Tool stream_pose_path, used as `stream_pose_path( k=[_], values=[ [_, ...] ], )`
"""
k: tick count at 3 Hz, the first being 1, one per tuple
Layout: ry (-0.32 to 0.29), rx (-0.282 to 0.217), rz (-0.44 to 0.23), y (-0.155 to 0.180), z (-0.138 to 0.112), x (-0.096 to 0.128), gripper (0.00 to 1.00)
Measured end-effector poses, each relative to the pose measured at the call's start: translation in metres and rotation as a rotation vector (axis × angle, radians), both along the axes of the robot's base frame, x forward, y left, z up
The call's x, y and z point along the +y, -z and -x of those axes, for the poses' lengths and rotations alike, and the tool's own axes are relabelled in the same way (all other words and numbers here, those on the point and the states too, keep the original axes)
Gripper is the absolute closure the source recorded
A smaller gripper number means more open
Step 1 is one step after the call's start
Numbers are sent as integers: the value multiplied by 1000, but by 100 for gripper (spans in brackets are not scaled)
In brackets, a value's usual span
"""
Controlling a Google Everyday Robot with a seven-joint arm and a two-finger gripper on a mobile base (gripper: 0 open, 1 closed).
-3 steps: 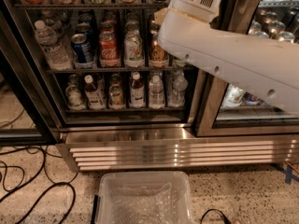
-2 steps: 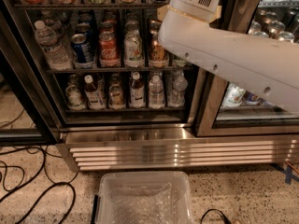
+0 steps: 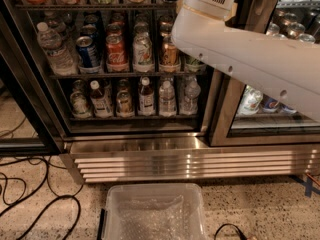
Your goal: Pick redbull can from top shelf of fridge
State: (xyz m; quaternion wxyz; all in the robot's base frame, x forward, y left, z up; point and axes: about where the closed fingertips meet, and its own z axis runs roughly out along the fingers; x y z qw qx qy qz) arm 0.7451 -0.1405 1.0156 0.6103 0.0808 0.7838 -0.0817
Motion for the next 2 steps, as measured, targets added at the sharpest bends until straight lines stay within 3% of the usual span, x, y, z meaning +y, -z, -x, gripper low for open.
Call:
stream_pose_path(
  k=[1,2],
  values=[
    [-32,-22,-12,-7,-2,7,15],
    [-101,-58,-21,-22,-5,23,14]
  ],
)
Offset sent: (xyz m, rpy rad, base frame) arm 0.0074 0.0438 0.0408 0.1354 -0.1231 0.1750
